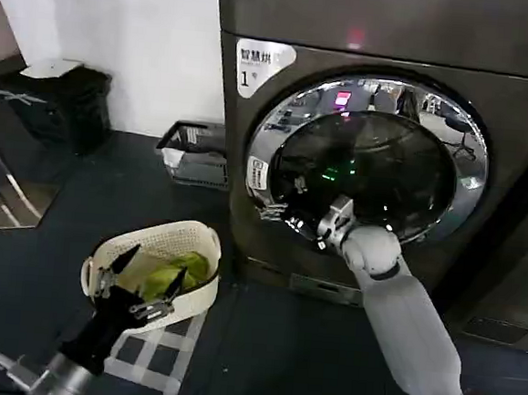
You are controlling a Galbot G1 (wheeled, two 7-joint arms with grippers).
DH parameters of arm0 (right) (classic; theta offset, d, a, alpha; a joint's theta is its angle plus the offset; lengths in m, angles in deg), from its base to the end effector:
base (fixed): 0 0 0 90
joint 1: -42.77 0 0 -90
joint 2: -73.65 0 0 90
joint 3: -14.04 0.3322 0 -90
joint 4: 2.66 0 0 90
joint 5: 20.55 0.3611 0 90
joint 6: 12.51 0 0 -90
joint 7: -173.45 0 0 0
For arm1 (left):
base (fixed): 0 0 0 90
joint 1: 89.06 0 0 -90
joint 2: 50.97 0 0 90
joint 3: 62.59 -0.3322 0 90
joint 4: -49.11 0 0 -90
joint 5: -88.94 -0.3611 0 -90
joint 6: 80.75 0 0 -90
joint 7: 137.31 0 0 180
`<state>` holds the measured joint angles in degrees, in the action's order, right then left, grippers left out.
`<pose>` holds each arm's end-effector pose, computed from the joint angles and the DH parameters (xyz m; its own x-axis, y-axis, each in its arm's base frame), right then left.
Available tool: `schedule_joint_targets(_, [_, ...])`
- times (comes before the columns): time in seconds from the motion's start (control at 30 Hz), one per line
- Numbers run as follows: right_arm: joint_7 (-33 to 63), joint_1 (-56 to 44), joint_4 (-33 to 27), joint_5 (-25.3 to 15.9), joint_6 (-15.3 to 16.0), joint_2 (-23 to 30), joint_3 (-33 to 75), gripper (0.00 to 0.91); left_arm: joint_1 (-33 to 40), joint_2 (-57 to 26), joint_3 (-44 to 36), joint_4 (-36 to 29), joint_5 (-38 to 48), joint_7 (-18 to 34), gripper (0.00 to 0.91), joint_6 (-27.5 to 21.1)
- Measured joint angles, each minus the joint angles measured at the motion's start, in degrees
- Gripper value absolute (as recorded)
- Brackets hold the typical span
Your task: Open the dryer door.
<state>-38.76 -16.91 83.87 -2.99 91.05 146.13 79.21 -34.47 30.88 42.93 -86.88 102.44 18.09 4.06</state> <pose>0.4758 0.0378 -0.1656 -0.6042 -0.7962 0.0327 -0.7867 0.5894 -0.1835 0.1610 0.0767 -0.1908 -0.9372 0.3351 -0.0969 0.3273 0.9408 0.0879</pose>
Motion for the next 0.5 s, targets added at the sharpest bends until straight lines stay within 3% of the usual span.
schedule_joint_targets(0.5, [-7.5,-1.9,3.3,4.2,1.5,-2.1,1.0,0.907,1.5,-0.7,0.3,1.3,2.0,-2.9,0.907,-1.9])
